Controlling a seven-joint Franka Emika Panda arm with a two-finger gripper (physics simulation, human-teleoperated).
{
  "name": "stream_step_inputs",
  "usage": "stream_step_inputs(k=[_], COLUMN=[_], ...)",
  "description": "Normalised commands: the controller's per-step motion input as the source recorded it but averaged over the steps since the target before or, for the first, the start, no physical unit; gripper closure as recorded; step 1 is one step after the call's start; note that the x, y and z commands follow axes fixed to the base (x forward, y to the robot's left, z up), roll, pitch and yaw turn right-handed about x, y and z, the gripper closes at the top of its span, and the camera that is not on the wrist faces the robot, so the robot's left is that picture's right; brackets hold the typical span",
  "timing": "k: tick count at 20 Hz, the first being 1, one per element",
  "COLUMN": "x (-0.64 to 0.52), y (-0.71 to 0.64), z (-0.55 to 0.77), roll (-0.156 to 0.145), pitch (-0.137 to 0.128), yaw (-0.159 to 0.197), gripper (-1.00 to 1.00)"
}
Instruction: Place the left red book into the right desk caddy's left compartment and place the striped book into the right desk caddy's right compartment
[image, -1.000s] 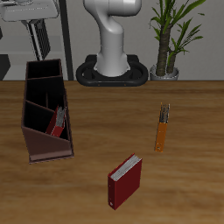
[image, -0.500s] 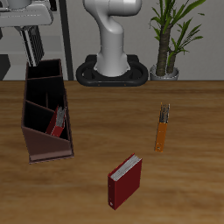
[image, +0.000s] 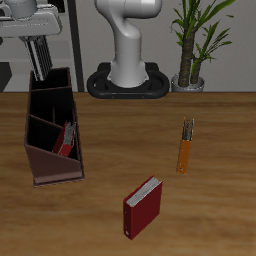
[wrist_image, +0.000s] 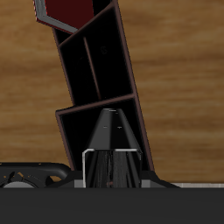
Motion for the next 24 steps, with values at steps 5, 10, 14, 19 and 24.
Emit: stream_step_inputs(k=[5,10,14,19,24], x=[-0.08,0.00,0.01,-0.08,-0.14], y=[0.15,0.13,0.04,0.09,0.10], z=[-0.13,-0.12,-0.21,-0.19,-0.23], roll=[0.050,0.018,-0.003,0.013,0.020], pitch=[0.015,0.010,0.003,-0.004,0.004], yaw=[-0.016,-0.013,-0.009,-0.038,-0.032], gripper=[1.00,1.00,1.00,1.00,1.00])
